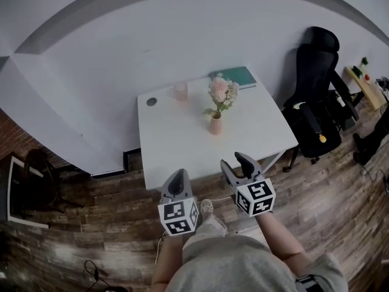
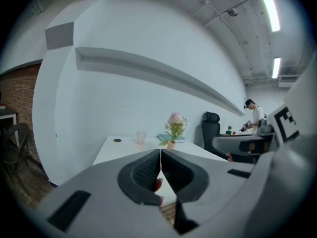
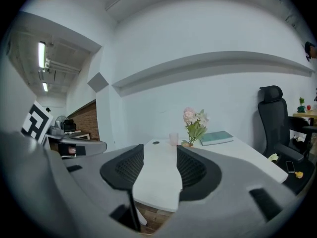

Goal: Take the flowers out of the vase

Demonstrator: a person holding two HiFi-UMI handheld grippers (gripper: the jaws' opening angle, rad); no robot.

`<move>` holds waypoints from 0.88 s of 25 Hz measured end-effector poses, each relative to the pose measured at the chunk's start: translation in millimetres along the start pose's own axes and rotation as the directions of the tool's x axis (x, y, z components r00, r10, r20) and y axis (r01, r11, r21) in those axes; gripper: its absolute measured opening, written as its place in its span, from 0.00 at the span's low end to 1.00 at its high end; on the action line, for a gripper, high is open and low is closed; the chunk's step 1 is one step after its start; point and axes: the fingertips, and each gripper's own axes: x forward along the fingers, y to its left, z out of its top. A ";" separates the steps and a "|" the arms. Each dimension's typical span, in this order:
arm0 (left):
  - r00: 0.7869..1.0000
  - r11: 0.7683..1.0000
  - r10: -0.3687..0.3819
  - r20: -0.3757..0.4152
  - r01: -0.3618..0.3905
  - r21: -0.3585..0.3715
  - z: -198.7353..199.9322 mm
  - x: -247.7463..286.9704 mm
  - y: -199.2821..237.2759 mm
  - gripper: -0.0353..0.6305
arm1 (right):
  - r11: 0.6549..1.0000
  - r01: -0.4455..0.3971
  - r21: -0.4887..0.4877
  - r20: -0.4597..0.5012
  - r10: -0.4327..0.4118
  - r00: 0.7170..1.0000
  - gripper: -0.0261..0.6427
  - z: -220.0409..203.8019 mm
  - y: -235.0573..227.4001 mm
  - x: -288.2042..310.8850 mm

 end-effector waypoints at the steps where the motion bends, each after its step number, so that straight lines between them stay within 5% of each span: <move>1: 1.000 1.000 -0.001 -0.004 0.001 0.000 1.2 9.2 3.3 0.06 | 1.000 0.006 0.002 -0.004 -0.006 1.000 0.35 0.5 -5.7 8.9; 22: 0.996 0.998 -0.058 -0.073 0.058 0.006 20.0 151.7 39.3 0.06 | 0.994 0.112 0.021 -0.078 -0.110 0.991 0.34 -2.8 -97.6 161.0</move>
